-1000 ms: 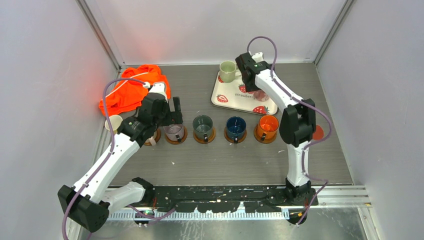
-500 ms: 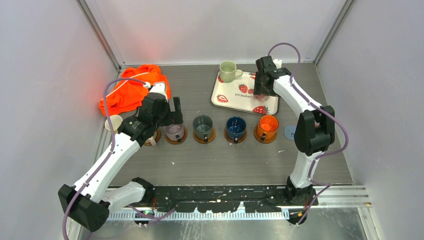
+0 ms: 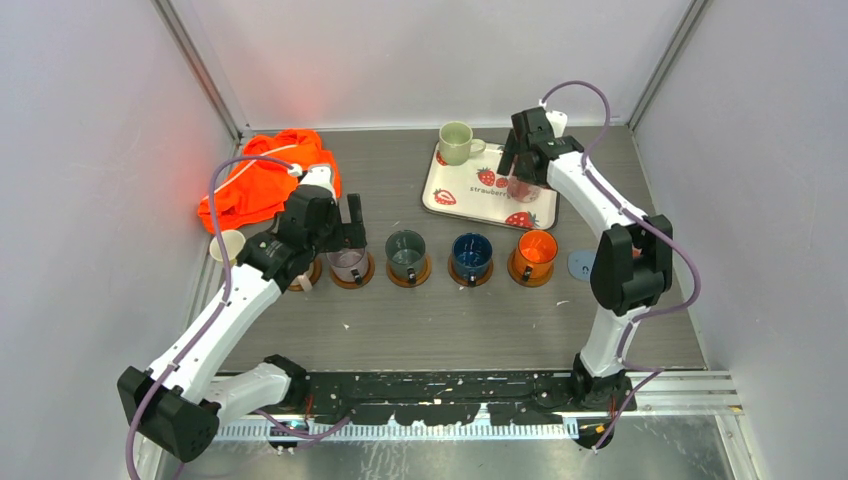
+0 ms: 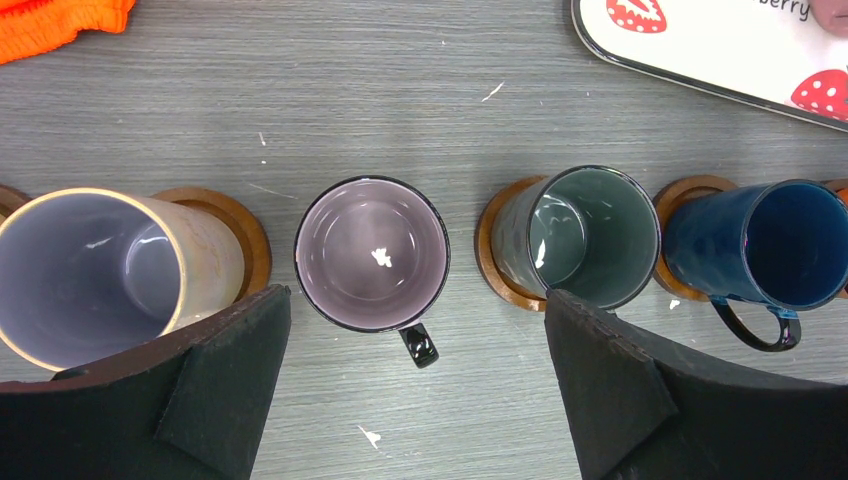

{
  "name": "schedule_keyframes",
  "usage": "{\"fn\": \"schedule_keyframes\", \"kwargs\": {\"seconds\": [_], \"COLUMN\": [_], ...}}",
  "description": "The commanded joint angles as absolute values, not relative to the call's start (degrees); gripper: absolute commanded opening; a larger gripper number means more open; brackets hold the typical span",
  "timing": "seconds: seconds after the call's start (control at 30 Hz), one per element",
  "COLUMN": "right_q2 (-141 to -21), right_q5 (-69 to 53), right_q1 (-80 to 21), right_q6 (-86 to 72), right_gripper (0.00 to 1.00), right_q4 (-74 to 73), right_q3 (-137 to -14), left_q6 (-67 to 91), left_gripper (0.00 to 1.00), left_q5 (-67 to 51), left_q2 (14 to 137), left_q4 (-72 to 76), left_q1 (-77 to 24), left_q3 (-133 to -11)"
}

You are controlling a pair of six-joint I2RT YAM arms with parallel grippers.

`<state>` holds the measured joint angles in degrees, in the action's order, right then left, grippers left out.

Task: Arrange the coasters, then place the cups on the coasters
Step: Pick up the cup from the tray.

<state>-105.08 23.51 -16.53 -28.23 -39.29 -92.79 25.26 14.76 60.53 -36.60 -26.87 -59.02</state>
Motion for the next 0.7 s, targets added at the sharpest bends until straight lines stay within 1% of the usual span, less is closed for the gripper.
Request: {"fn": "schedule_keyframes", "kwargs": {"seconds": [0.0,0.37,0.67], "right_q2": [-107.5,-110.7,-112.3], "right_q5": [22.1,21.3,19.4], "right_q1": [-16.5,-16.2,-15.3], "right_q6": [-30.4,-31.9,-33.2], "right_gripper": [0.99,0.94,0.85], "right_q4": [-36.0,-33.0,-30.9], "right_q3": [-95.0,-93.5,-91.0], "left_q6": [25.5,25.3,25.4], "left_gripper": [1.00,1.00,1.00], "left_q5": [14.3,14.3,14.4], "left_q2": [60.5,60.4,60.2], "left_q4": [-34.4,-34.4,-34.4], "left_q1": [-26.6,-26.6,-26.6], "left_q3": [-59.5,-59.6,-59.5]}}
